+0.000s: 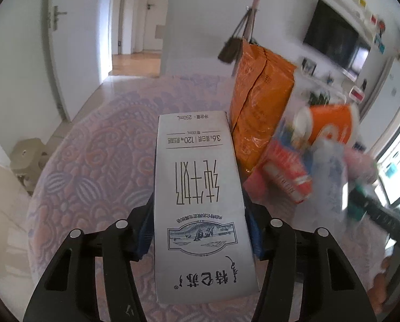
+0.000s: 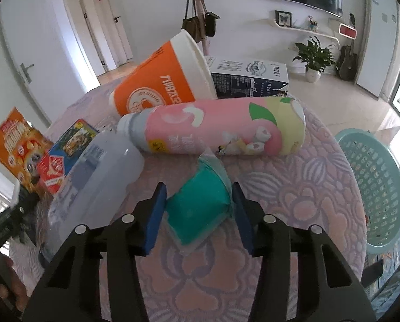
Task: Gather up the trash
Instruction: 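Grasp the white milk carton with left tool while right tool grasps teal packet, then carry both to the blue basket and open both tools to drop them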
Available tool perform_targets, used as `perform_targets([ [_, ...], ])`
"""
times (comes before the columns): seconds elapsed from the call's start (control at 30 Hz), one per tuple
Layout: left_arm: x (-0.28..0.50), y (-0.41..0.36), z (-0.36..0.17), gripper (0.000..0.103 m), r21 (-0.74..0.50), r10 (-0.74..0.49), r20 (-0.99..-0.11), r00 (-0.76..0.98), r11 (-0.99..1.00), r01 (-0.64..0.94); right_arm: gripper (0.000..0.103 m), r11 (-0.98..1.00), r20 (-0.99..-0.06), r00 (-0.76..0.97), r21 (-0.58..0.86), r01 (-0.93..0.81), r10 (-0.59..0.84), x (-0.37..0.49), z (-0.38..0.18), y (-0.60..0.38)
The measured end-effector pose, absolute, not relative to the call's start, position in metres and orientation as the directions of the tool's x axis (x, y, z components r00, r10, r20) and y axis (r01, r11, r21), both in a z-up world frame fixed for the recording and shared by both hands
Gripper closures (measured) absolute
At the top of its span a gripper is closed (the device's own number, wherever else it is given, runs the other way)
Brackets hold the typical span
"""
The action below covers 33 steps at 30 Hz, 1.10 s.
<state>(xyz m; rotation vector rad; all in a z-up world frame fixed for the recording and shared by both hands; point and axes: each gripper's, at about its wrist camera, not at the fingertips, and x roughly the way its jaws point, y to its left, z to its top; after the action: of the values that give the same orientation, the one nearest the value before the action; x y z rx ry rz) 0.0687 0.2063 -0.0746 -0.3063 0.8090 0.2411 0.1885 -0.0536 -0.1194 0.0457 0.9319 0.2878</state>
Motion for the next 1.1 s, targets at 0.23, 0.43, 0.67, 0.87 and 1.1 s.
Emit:
perform_targets([
  [0.23, 0.047, 0.193, -0.023, 0.049, -0.235, 0.065, -0.627, 0.776, 0.934, -0.269, 0.059, 0.956, -0.703, 0.65, 0.176, -0.233, 0.288, 0.162, -0.077, -0.076],
  [0.43, 0.061, 0.152, 0.004, 0.049, -0.224, 0.005, -0.599, 0.801, 0.959, -0.174, 0.059, 0.969, -0.655, 0.715, 0.166, -0.181, 0.245, 0.16, -0.044, -0.112],
  [0.67, 0.09, 0.12, -0.018, 0.048, -0.137, 0.012, -0.722, 0.692, 0.977, -0.161, 0.059, 0.978, -0.668, 0.715, 0.169, -0.123, 0.206, 0.168, -0.042, -0.15],
  [0.87, 0.089, 0.128, -0.046, 0.046, -0.112, 0.01, -0.801, 0.599, 0.98, -0.166, 0.059, 0.975, -0.68, 0.7, 0.183, -0.126, 0.218, 0.171, -0.051, -0.152],
  [1.1, 0.052, 0.158, -0.06, 0.047, -0.15, 0.01, -0.806, 0.592, 0.964, -0.221, 0.059, 0.971, -0.687, 0.686, 0.193, -0.145, 0.239, 0.172, -0.059, -0.145],
])
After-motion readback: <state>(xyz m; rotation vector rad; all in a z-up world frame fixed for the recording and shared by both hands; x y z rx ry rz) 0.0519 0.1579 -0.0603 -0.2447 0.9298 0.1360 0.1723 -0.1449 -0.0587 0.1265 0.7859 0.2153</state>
